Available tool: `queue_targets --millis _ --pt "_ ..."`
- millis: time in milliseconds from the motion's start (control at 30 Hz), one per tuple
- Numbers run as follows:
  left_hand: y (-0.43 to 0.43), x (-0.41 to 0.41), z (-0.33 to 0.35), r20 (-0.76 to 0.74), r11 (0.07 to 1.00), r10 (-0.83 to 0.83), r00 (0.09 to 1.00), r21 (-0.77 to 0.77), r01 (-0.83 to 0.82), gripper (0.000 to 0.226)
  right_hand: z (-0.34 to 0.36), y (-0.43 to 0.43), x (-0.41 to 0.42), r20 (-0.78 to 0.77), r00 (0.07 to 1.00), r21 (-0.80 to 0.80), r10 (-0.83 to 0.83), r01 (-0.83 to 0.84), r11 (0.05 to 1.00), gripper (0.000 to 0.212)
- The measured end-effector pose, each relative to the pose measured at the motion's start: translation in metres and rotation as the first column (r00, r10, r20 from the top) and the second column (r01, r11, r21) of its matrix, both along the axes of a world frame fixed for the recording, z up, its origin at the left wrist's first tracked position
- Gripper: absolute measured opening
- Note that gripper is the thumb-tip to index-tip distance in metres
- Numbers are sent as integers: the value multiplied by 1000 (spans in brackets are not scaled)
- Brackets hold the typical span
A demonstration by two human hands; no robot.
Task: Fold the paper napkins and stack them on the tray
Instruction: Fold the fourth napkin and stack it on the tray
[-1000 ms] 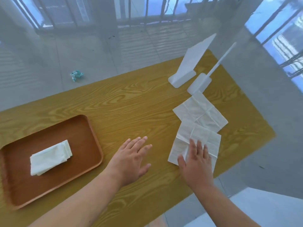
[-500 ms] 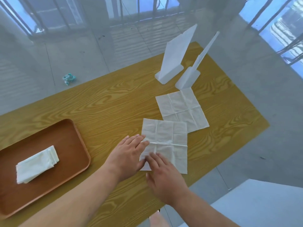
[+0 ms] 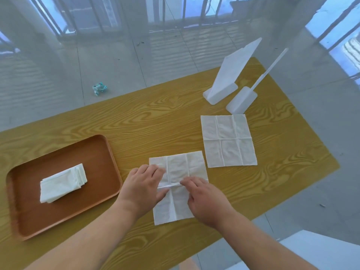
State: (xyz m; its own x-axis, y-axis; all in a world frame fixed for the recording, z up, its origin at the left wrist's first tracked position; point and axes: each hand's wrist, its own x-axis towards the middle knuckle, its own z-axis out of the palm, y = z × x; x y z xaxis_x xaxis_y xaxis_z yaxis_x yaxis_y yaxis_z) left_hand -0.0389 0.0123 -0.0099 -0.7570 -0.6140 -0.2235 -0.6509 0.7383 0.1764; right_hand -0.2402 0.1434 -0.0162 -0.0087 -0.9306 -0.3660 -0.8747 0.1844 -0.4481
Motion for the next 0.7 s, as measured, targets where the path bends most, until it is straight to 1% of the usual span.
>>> queue_targets --millis 67,167,267,367,467,567,600,633,667,700 --pt "-4 3 0 19 999 -3 1000 50 2 72 -1 -5 10 9 999 -57 34 -33 998 54" --pt "-10 14 -5 54 994 17 998 105 -22 79 -3 -12 12 -54 999 -96 5 -11 995 55" --pt "-12 29 -5 -16 997 -11 1000 81 12 70 -5 -17 5 -114 993 -34 18 -22 999 55" --pt "-6 35 -8 -19 989 -89 996 114 91 66 -5 -18 -1 -198 979 -25 52 -58 998 45" --pt "-2 35 -11 18 987 -79 997 141 76 65 -6 -20 0 -229 973 -68 39 -56 996 27" --pt "0 37 -10 -21 991 -104 994 80 105 45 -5 -22 3 -254 966 -103 39 -68 992 12" --pt "0 36 -9 -31 992 -116 993 45 118 38 -4 -22 3 -262 964 -110 48 -79 991 11" --pt "-1 36 -8 -36 992 -113 993 45 115 33 -4 -22 3 -260 964 -118 58 -91 989 13" --pt "-1 35 -8 -43 994 -94 995 55 96 32 -2 -23 1 -240 969 -129 61 -94 987 15" --pt "-2 35 -8 -37 994 -70 997 80 73 36 2 -24 0 -197 979 -143 56 -85 986 16"
